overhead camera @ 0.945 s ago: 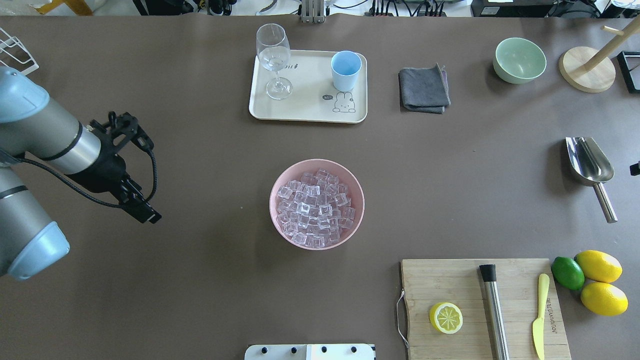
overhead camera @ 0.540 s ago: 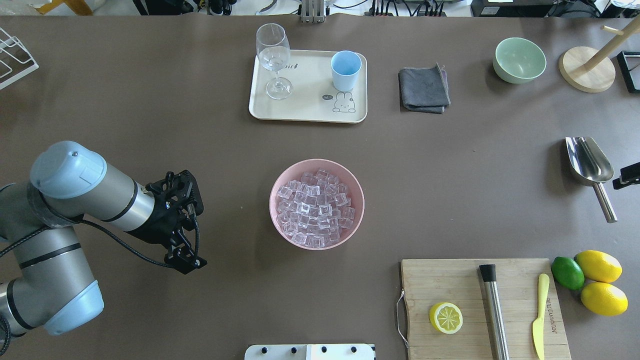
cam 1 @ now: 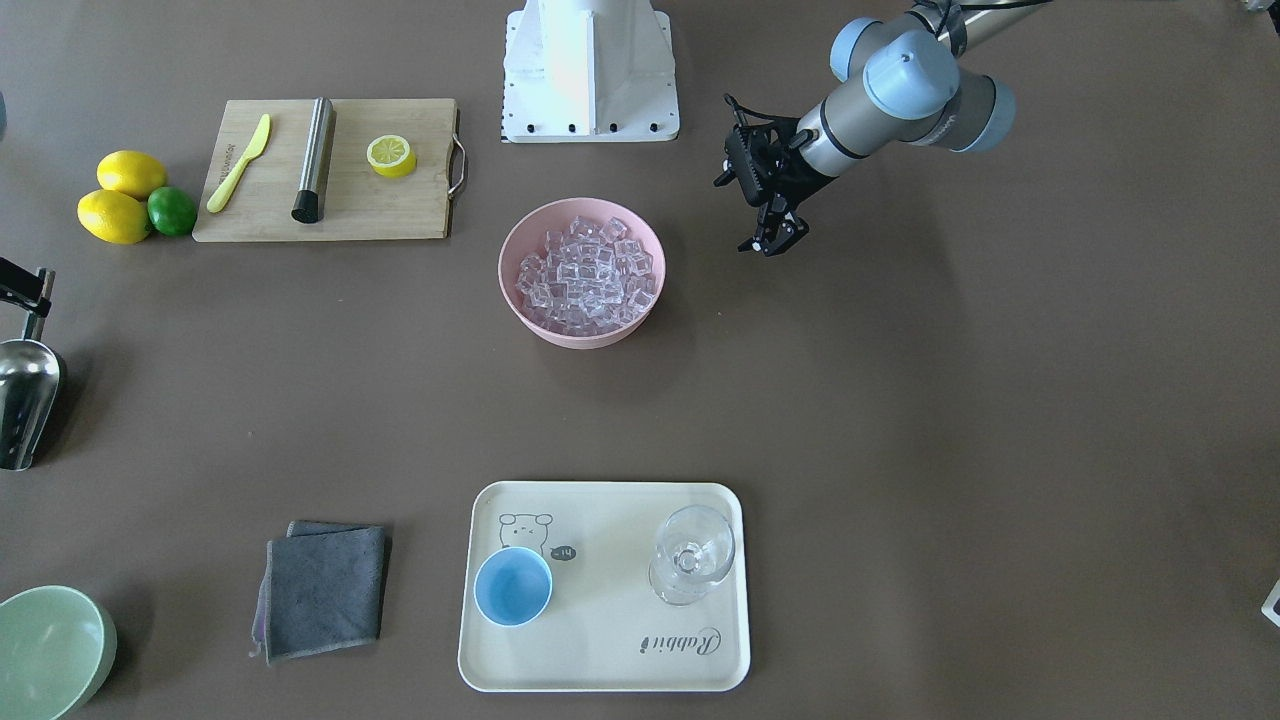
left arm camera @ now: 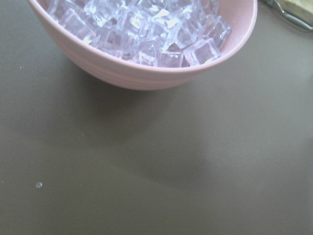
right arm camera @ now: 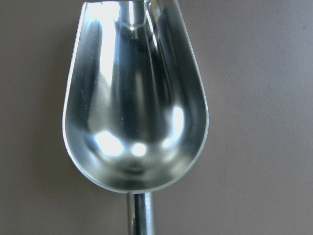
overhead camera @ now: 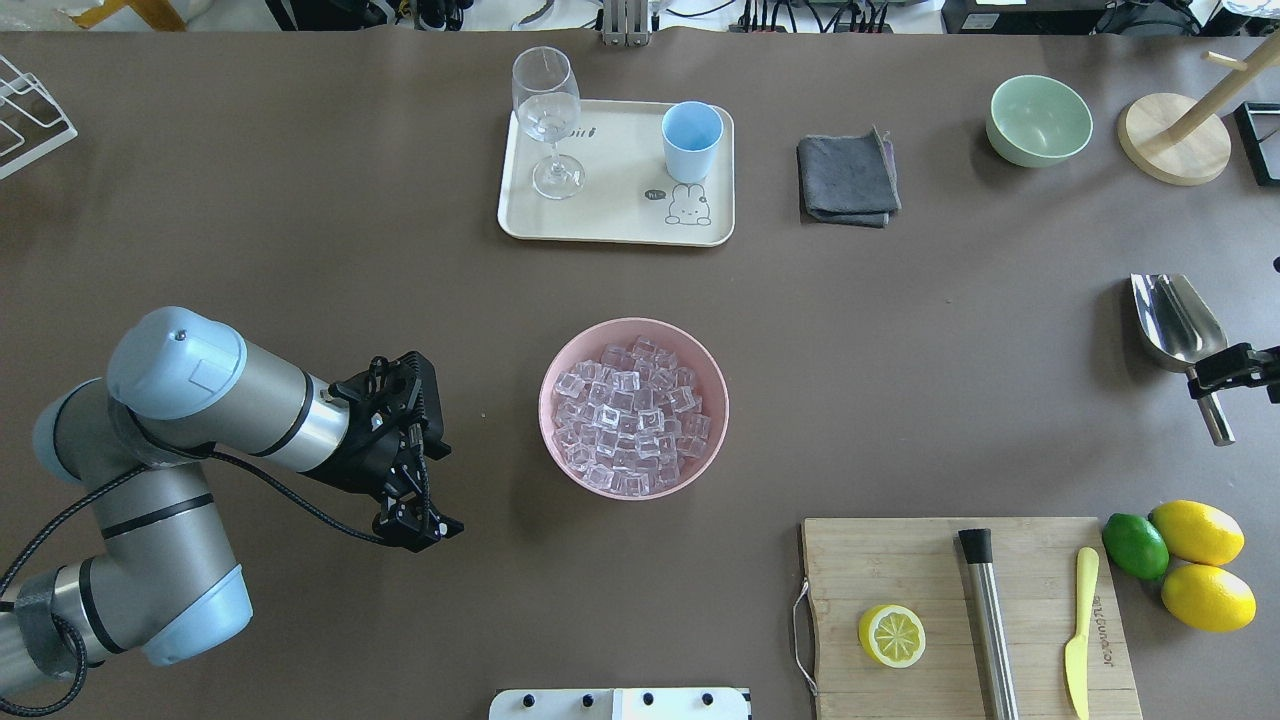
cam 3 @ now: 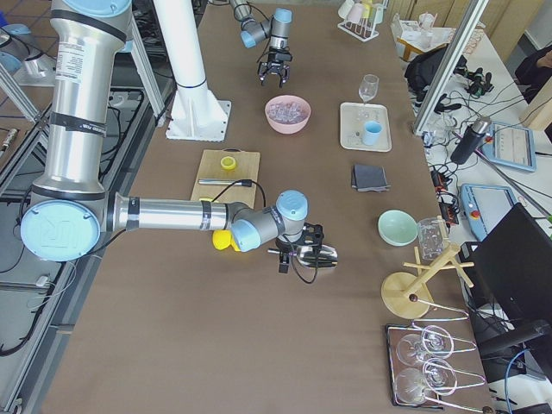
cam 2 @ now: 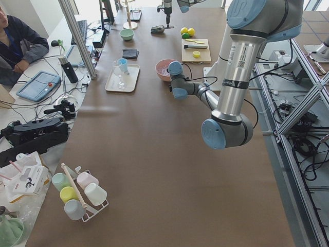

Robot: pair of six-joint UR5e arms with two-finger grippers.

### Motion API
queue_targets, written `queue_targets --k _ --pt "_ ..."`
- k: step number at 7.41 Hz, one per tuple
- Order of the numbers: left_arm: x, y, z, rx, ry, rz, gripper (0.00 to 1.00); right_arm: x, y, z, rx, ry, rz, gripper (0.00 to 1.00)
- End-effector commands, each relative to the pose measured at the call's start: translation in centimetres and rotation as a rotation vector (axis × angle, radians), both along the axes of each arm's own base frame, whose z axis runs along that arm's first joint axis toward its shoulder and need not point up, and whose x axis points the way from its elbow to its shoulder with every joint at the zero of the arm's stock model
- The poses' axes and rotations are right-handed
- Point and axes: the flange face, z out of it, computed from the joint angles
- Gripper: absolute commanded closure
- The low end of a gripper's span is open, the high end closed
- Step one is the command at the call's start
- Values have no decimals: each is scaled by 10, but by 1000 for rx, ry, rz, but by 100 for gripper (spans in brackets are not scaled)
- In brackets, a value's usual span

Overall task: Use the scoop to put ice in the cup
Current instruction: 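Reach the left gripper to the bowl rim while the right grasps the scoop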

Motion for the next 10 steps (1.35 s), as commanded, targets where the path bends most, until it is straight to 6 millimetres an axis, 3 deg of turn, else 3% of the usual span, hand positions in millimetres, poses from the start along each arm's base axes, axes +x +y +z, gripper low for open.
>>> queue_targets --k 1,2,5,6,8,9,10 --pt "-5 1 -12 70 114 0 2 -23 -13 21 28 0 -37 0" --pt "-7 3 -14 86 140 0 2 -26 -13 20 29 0 -42 12" --pt "-4 2 -12 126 178 -54 2 -25 -8 10 35 -22 -47 87" --pt "8 2 -9 134 167 -79 2 -21 -1 6 30 -33 -47 100" --pt "19 -7 8 207 188 -75 2 -20 5 3 10 -59 -58 100" --pt "17 -15 13 254 196 -78 2 -19 8 -9 3 -67 -59 100" --pt "21 -30 15 310 193 -75 2 -15 12 -51 -26 -80 -62 100"
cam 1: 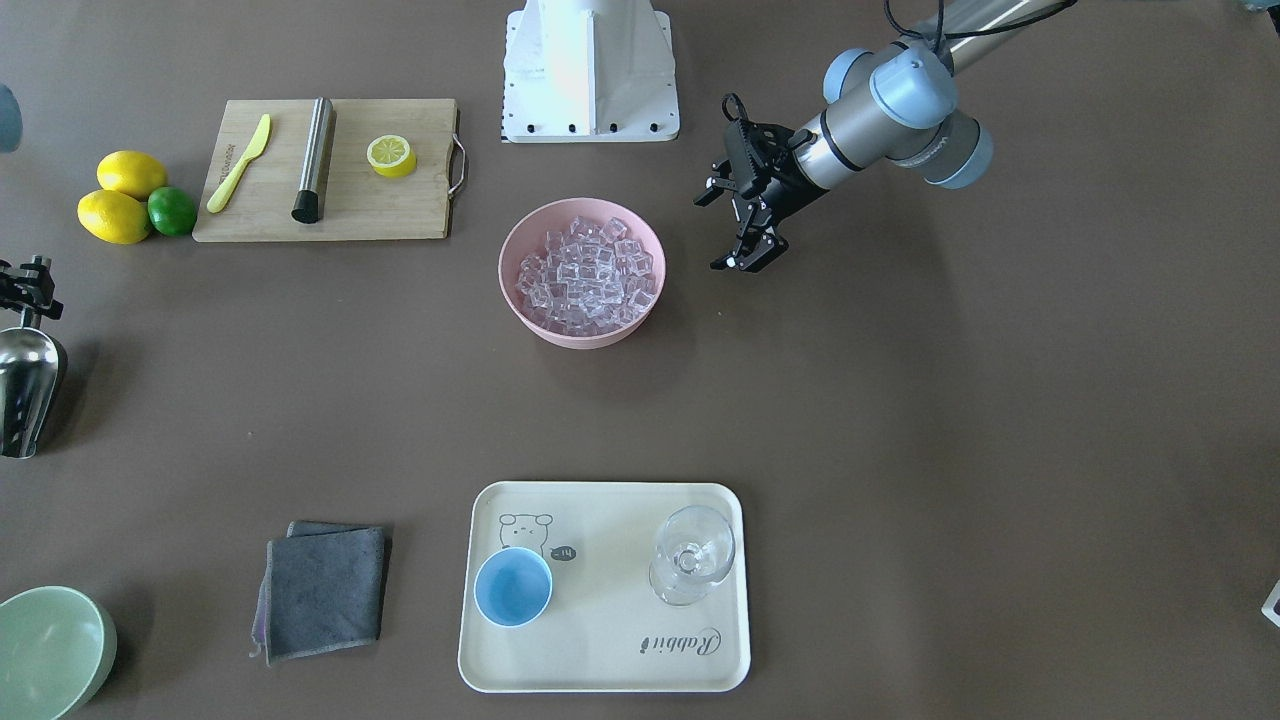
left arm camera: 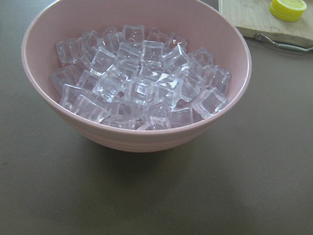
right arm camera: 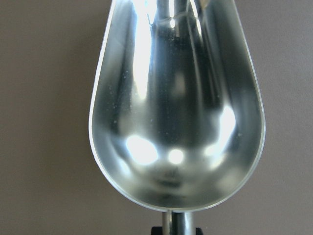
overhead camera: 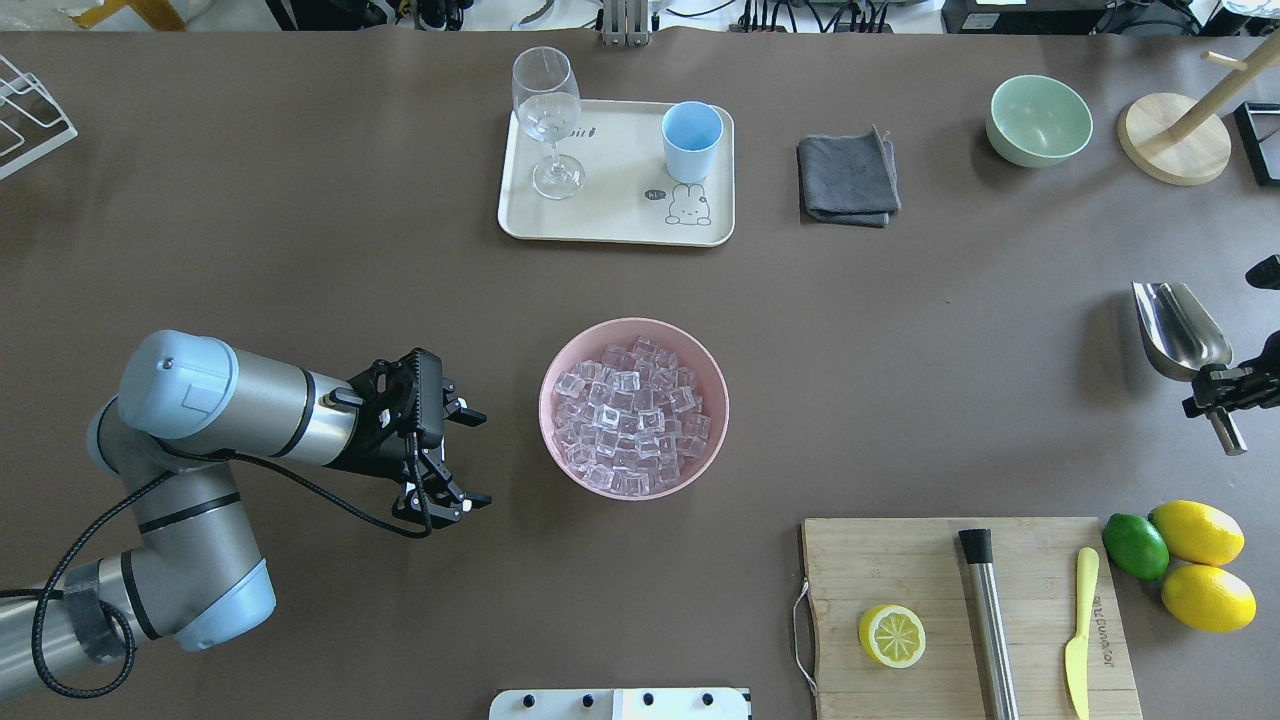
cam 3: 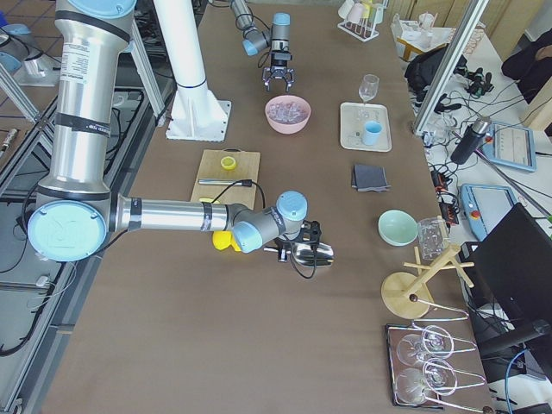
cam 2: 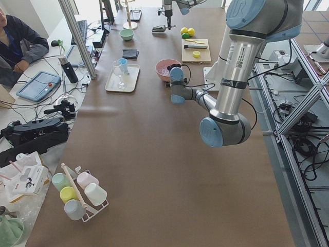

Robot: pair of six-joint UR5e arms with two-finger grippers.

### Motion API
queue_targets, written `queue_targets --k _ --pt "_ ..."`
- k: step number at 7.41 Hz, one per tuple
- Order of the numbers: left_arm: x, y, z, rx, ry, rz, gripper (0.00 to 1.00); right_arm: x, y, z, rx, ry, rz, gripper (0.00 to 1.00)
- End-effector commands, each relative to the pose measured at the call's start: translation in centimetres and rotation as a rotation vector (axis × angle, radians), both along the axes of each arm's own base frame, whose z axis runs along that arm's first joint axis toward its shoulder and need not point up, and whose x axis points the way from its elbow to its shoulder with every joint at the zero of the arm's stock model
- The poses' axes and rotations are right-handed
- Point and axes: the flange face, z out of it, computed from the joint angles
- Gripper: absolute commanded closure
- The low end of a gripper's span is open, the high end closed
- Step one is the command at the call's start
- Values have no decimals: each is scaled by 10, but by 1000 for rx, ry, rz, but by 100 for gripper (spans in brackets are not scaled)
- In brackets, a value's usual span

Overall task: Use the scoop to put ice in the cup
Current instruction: 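Lift the metal scoop with the right gripper while the left gripper holds the bowl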

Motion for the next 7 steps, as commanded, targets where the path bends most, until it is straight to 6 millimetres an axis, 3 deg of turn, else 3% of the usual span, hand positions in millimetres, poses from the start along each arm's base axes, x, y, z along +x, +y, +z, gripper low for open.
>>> queue_targets --k 1,3,4,6,7 --pt "18 -35 9 139 -9 -4 3 9 4 -102 -24 -12 0 100" --pt "37 -63 8 156 -25 25 3 9 -19 -164 98 -56 16 100" --pt "34 -85 9 163 -28 64 3 7 -26 -191 162 -80 7 100" --pt "38 -87 -3 168 -15 72 3 10 -16 -226 399 -109 -136 100" --pt "42 -85 -17 181 3 74 3 2 -14 -231 562 -111 -277 100"
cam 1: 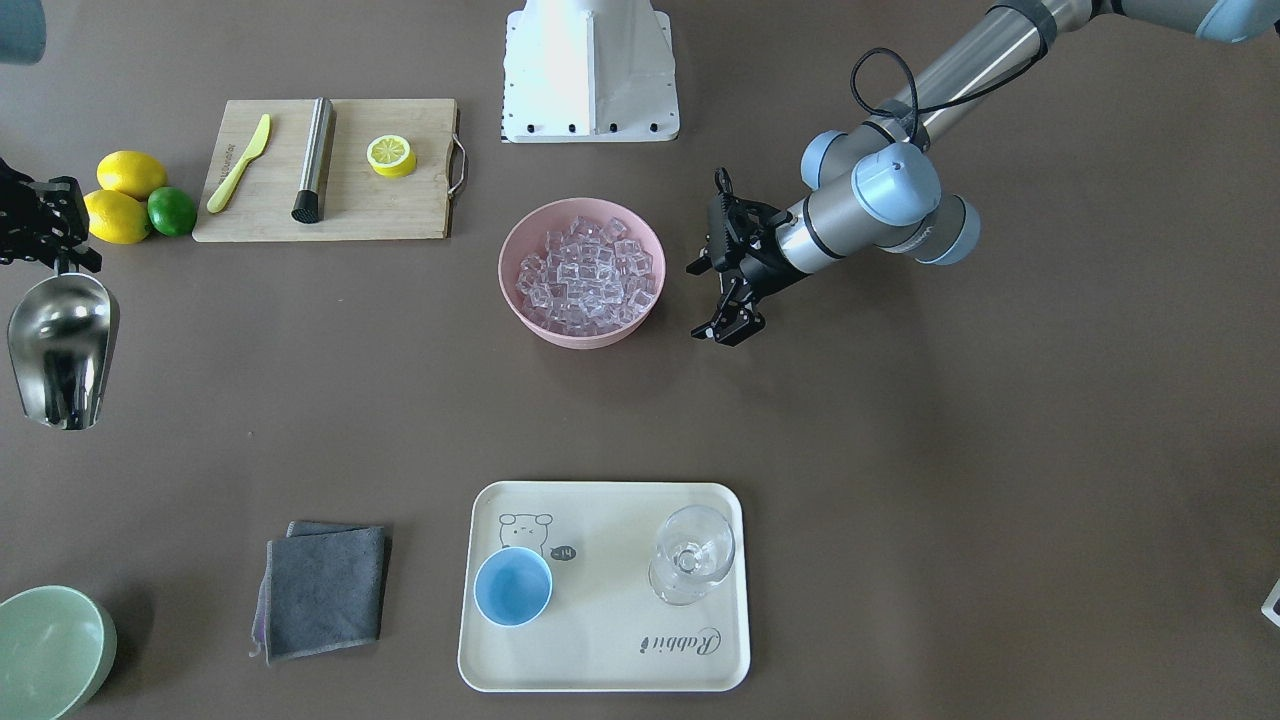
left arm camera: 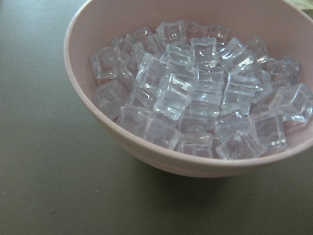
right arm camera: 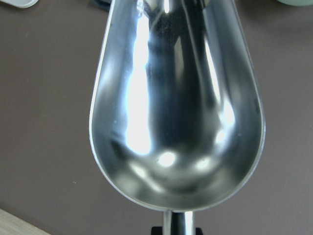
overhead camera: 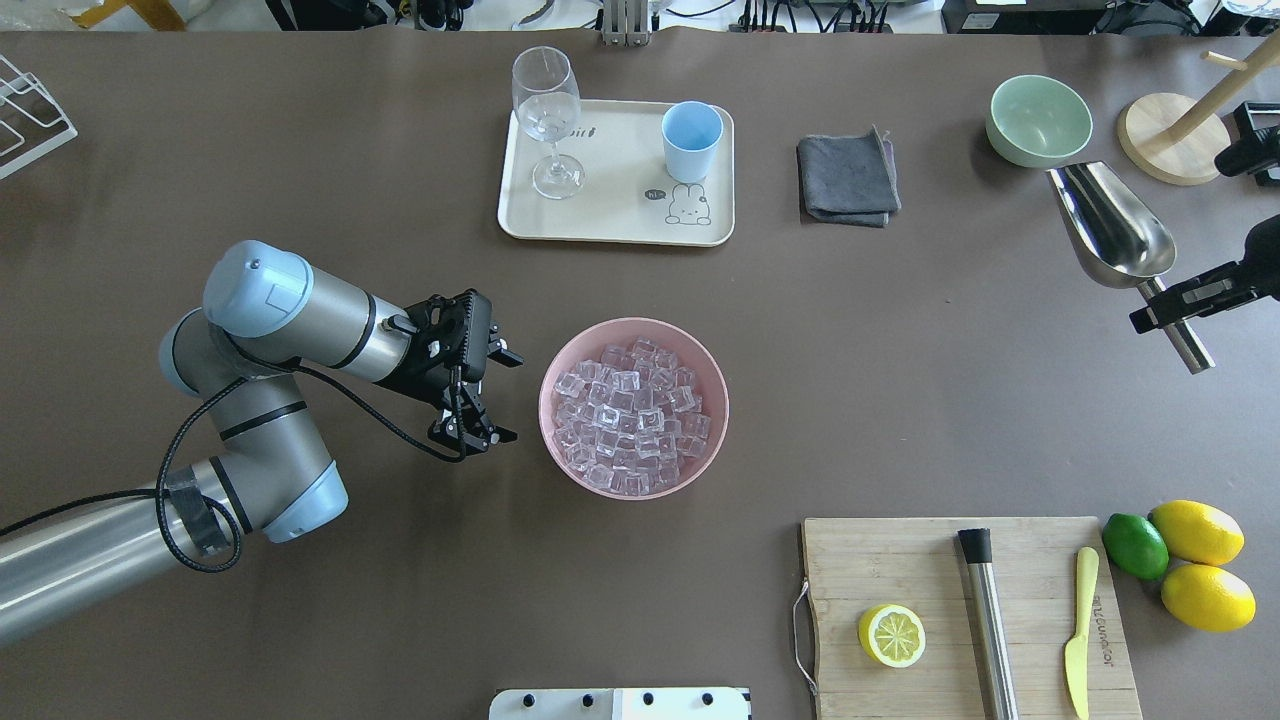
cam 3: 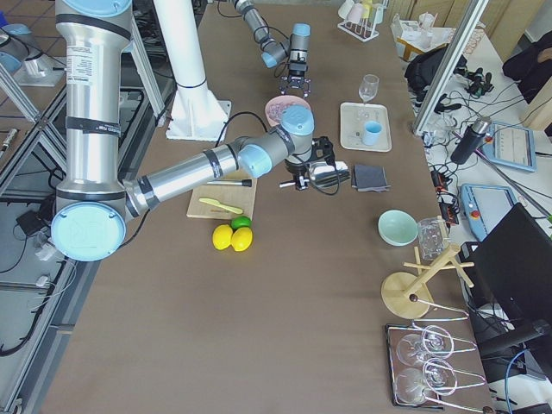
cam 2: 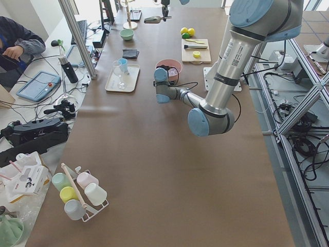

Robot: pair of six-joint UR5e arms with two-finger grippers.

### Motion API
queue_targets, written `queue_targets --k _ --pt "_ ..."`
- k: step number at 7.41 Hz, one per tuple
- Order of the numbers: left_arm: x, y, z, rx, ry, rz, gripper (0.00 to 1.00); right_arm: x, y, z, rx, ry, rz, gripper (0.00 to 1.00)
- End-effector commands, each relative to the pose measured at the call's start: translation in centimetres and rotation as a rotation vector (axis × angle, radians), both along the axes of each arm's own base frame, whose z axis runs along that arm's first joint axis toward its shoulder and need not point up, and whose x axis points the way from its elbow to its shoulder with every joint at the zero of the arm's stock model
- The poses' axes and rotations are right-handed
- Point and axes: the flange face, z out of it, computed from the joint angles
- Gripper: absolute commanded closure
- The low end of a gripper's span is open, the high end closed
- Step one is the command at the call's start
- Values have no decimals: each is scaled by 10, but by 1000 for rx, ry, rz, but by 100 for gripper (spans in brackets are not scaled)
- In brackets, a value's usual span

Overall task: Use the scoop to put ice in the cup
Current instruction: 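Lift the metal scoop with the right gripper while the left gripper holds the bowl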

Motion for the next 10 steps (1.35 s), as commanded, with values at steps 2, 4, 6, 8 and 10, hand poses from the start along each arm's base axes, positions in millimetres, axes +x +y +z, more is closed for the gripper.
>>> queue_targets --k 2,4,6,8,10 --pt "8 2 -24 21 40 12 3 -1 9 -14 474 97 -374 100" --pt "15 9 -23 22 38 15 3 -10 -8 -77 582 313 -561 100" --pt "22 12 -23 29 36 -10 3 -50 6 -120 649 348 -691 100" --pt "31 14 -24 44 55 -15 4 -107 34 -140 740 380 -801 100" --pt "36 20 -26 53 64 -22 4 -120 62 -182 787 459 -910 100"
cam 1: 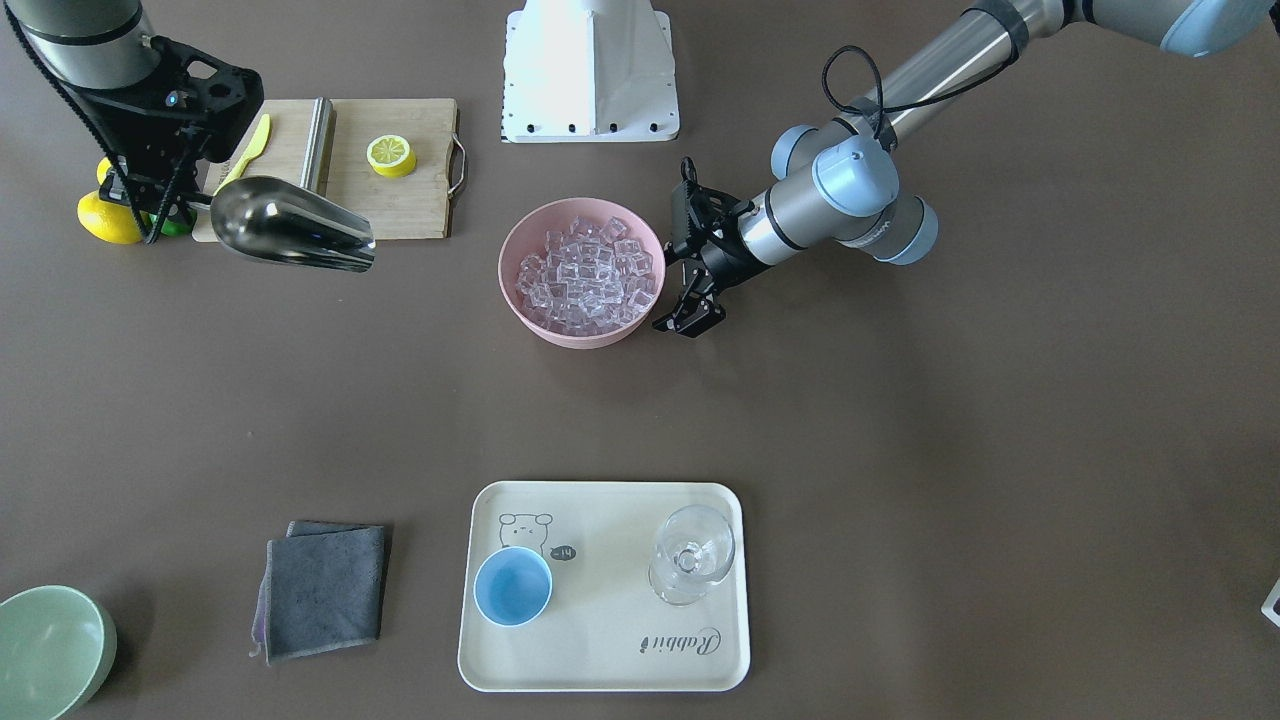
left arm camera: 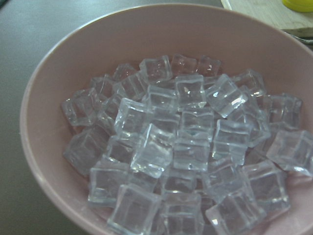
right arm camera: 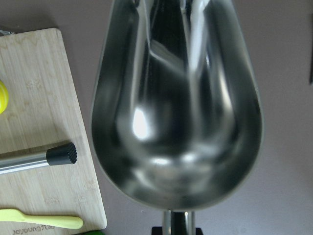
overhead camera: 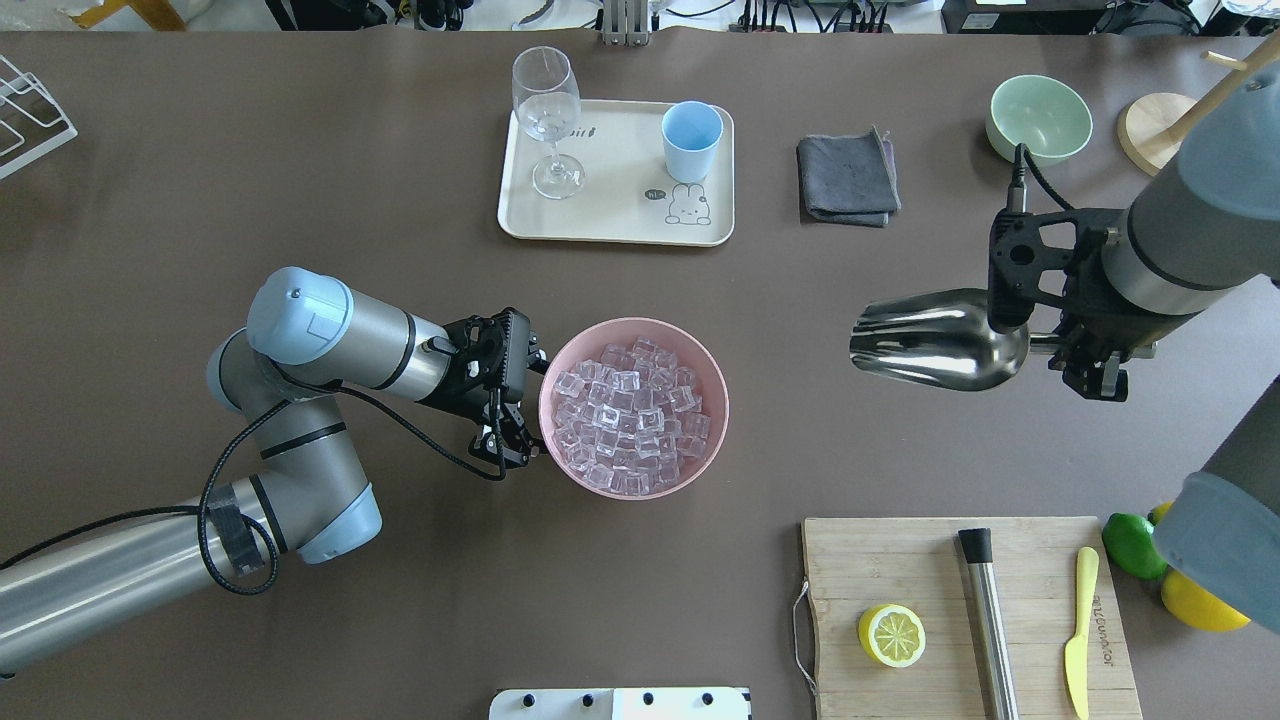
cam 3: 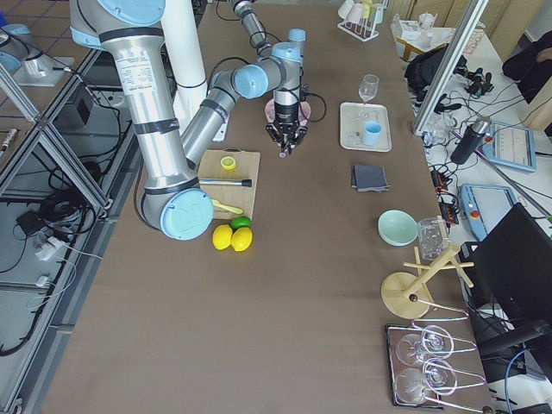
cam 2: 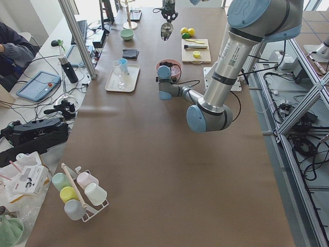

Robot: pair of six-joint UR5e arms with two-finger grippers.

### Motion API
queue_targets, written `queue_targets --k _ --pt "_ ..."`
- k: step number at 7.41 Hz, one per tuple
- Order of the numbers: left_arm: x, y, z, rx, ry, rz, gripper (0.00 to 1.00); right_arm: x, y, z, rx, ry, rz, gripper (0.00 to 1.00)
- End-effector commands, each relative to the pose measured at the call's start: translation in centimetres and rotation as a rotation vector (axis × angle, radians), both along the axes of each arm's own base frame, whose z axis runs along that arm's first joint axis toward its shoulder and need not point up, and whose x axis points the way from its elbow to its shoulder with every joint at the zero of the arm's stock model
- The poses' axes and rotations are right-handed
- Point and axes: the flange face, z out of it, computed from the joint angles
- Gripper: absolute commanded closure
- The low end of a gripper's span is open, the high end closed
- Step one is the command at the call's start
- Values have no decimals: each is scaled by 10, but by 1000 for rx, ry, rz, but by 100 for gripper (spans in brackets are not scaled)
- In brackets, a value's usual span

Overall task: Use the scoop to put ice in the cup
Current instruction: 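Carry the scoop with the right gripper over the pink bowl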

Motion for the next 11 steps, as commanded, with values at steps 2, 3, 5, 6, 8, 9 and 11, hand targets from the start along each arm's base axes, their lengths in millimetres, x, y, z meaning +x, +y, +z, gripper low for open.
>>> queue_targets --k 2,3,5,6,8,9,11 --pt "7 6 -2 11 13 -8 4 -16 21 -53 55 114 -139 100" --pt "9 8 -2 12 12 -11 4 -22 16 -60 82 163 -138 100" --pt "12 11 -2 13 12 -13 4 -73 -20 -88 57 222 -151 100" --pt "12 11 -2 13 12 -13 4 -92 -31 -103 56 225 -158 100" --pt "12 11 -1 12 10 -13 4 -134 -35 -124 43 236 -183 100" --pt "12 11 -1 12 10 -13 4 -148 -40 -131 37 247 -183 100" --pt "12 11 -1 12 10 -11 4 -182 -20 -130 16 274 -182 100"
